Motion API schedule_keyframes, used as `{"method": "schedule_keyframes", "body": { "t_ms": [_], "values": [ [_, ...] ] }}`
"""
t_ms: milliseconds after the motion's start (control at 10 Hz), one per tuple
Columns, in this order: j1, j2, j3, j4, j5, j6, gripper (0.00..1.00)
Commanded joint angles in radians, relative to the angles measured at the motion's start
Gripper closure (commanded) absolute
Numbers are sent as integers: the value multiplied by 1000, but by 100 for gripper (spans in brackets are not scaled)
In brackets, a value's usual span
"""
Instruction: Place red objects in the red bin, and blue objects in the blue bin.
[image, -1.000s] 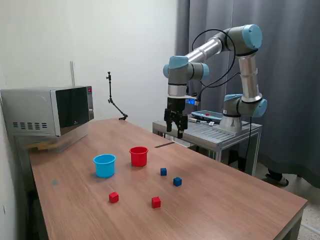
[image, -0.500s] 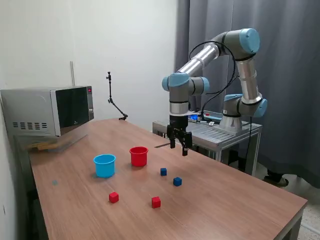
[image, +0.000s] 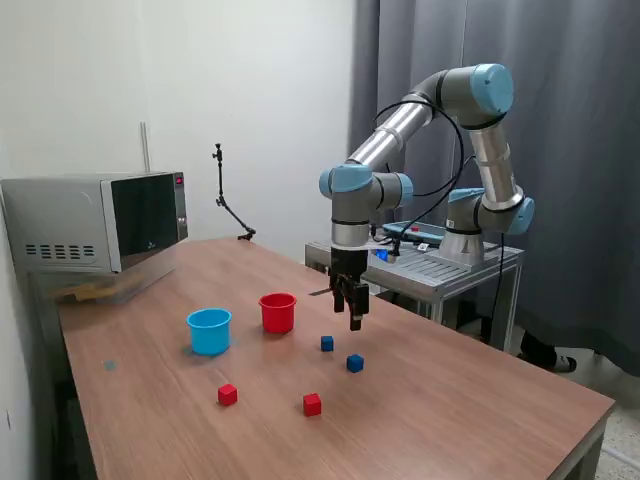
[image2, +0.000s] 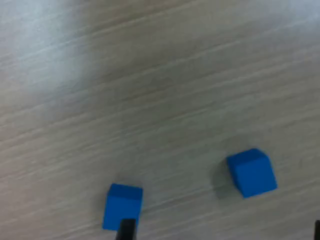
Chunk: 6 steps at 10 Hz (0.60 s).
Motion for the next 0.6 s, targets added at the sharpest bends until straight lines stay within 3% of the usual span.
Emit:
{"method": "schedule_keyframes", "body": {
  "t_ms": [0, 500],
  "values": [
    [-21, 29, -2, -11, -18, 51, 0],
    [-69, 29, 60, -13, -18, 51, 0]
  ]
}}
